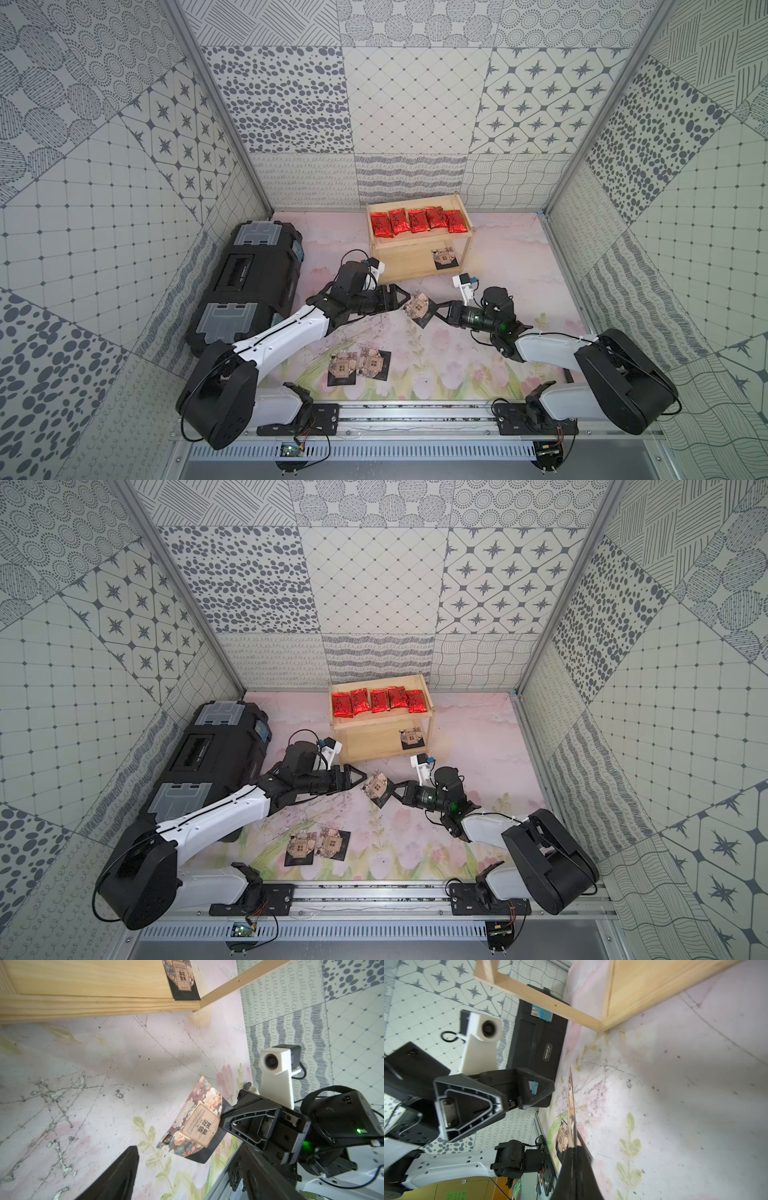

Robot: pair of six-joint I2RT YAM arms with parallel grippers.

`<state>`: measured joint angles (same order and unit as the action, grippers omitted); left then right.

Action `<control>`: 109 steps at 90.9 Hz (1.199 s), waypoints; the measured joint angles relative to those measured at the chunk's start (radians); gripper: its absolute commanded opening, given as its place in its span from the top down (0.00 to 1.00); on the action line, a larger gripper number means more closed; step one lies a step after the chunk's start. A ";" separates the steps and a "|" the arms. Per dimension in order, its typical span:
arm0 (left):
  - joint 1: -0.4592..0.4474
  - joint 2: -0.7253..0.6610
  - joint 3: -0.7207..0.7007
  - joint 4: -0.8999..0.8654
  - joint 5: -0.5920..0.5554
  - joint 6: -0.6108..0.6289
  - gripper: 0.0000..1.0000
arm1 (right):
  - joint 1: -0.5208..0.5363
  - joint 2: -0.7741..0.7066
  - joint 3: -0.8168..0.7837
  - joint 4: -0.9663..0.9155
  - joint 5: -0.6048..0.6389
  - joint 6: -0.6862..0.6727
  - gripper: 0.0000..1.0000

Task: Place the tea bags on the shelf by color
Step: Pick up the tea bag from the center of the board.

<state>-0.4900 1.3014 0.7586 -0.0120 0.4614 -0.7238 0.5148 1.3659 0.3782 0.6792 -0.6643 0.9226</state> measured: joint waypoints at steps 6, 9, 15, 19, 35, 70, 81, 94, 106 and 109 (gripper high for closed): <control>0.017 -0.014 -0.004 0.001 0.032 -0.013 0.17 | 0.000 0.002 0.031 -0.003 -0.040 -0.010 1.00; 0.024 -0.021 -0.009 0.003 0.047 -0.018 0.17 | 0.000 0.004 0.043 -0.004 -0.057 -0.011 1.00; 0.034 -0.033 -0.022 0.006 0.081 -0.035 0.18 | 0.000 0.015 0.070 -0.003 -0.092 -0.012 1.00; 0.036 -0.042 -0.032 0.010 0.103 -0.044 0.19 | 0.000 0.029 0.087 -0.002 -0.112 -0.011 1.00; 0.043 -0.080 -0.068 0.028 0.167 -0.068 0.36 | 0.000 0.076 0.120 -0.002 -0.161 -0.002 1.00; 0.046 -0.119 -0.083 0.049 0.213 -0.085 0.57 | 0.007 0.082 0.137 -0.033 -0.206 0.000 1.00; 0.046 -0.117 -0.083 0.049 0.212 -0.082 0.66 | 0.015 0.095 0.153 -0.057 -0.222 -0.011 1.00; 0.046 -0.116 -0.083 0.048 0.211 -0.083 0.78 | 0.021 0.105 0.173 -0.068 -0.235 -0.019 1.00; 0.046 -0.116 -0.083 0.045 0.208 -0.080 0.90 | 0.021 0.107 0.175 -0.082 -0.241 -0.026 1.00; 0.046 -0.116 -0.083 0.045 0.208 -0.077 0.93 | 0.021 0.107 0.175 -0.085 -0.242 -0.027 1.00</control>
<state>-0.4438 1.1851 0.6758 0.0330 0.6689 -0.8009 0.5354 1.4731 0.5529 0.5938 -0.9062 0.8951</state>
